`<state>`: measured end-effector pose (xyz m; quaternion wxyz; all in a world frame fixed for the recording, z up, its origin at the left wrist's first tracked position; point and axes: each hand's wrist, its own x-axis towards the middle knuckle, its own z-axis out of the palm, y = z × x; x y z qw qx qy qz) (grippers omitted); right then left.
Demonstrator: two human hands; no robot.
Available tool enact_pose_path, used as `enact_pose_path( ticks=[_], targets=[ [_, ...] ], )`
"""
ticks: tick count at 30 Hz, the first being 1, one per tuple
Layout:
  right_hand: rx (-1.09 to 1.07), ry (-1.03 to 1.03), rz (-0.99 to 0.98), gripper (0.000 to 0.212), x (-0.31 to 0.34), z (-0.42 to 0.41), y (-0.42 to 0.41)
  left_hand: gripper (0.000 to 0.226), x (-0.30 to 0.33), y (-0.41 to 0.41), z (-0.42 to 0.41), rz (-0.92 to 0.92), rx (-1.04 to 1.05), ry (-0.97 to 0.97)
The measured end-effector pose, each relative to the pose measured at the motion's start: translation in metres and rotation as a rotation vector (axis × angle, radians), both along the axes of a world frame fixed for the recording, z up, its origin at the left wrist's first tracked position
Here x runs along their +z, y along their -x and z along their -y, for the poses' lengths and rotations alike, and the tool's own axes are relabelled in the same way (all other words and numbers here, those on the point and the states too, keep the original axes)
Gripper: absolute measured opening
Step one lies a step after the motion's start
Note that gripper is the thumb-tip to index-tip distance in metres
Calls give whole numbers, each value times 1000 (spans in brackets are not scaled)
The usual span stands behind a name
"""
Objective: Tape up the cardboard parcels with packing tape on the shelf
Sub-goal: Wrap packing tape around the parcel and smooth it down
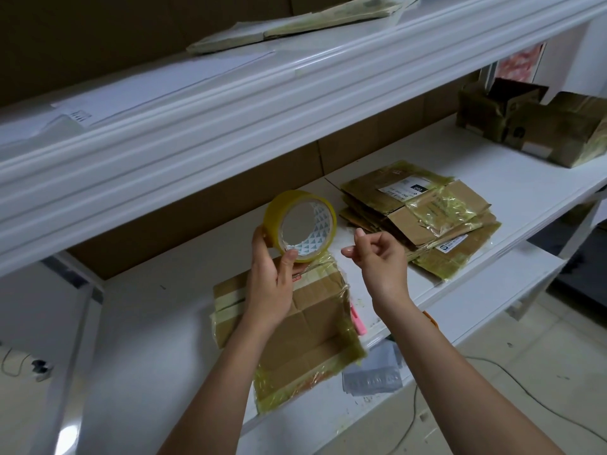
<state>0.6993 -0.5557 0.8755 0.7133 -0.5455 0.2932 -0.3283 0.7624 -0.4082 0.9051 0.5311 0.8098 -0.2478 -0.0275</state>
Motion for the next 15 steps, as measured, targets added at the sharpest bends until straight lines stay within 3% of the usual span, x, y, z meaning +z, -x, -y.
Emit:
enact_pose_path(
  ticks=[15],
  targets=[
    [159,-115,-117,17,-18,1,1,52,-10,-3,-9,91,56,20]
  ],
)
